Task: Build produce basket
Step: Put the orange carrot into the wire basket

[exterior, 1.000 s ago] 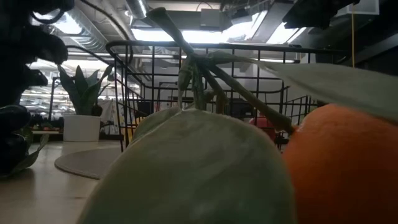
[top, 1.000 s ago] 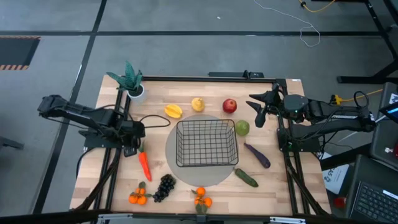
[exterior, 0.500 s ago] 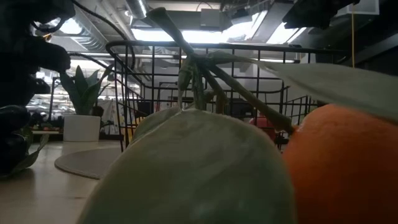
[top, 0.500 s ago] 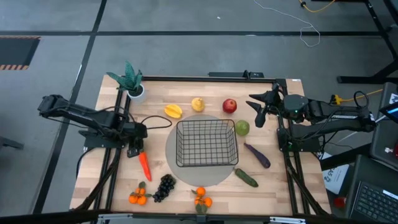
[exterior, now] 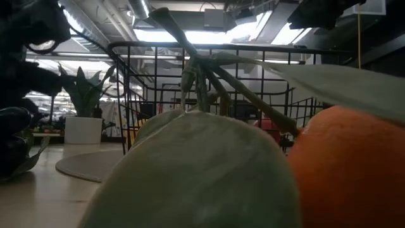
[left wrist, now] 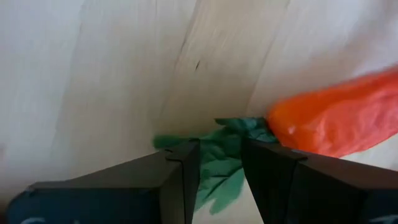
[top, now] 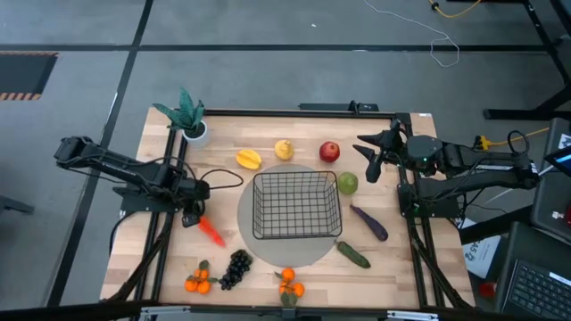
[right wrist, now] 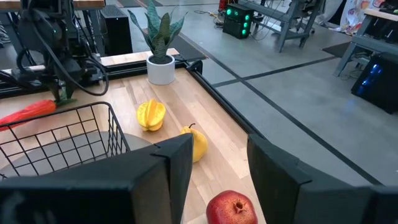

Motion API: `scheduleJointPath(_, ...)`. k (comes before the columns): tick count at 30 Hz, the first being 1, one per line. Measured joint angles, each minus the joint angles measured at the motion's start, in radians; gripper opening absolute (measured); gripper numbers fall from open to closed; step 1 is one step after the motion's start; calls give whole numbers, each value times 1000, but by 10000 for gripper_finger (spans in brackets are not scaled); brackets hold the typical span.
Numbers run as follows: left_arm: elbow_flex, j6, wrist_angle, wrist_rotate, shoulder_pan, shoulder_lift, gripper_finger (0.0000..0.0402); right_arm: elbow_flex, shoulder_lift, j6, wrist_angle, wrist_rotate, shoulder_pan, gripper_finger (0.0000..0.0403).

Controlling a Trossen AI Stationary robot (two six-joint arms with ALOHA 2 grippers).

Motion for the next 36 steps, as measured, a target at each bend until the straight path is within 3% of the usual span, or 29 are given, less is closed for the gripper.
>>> scheduleJointPath(6,-2,-21,4,9,0,0,84,0,0,0,0,0,0,150)
scheduleJointPath(12,3,-99,15,49,0,0,7,0,0,-4,0,1,0,150)
scheduleJointPath(18,89,-32,47,-10,0,0,1,0,0,-4,0,2,0,150)
scheduleJointPath(24,248,168,42,-99,0,0,0,0,0,-4,0,2,0,150)
scheduleJointPath(30,373,212,-8,-72,0,0,0,0,0,-4,0,2,0,150)
scheduleJointPath(36,394,239,-8,-72,-14,0,0,0,0,-4,0,2,0,150)
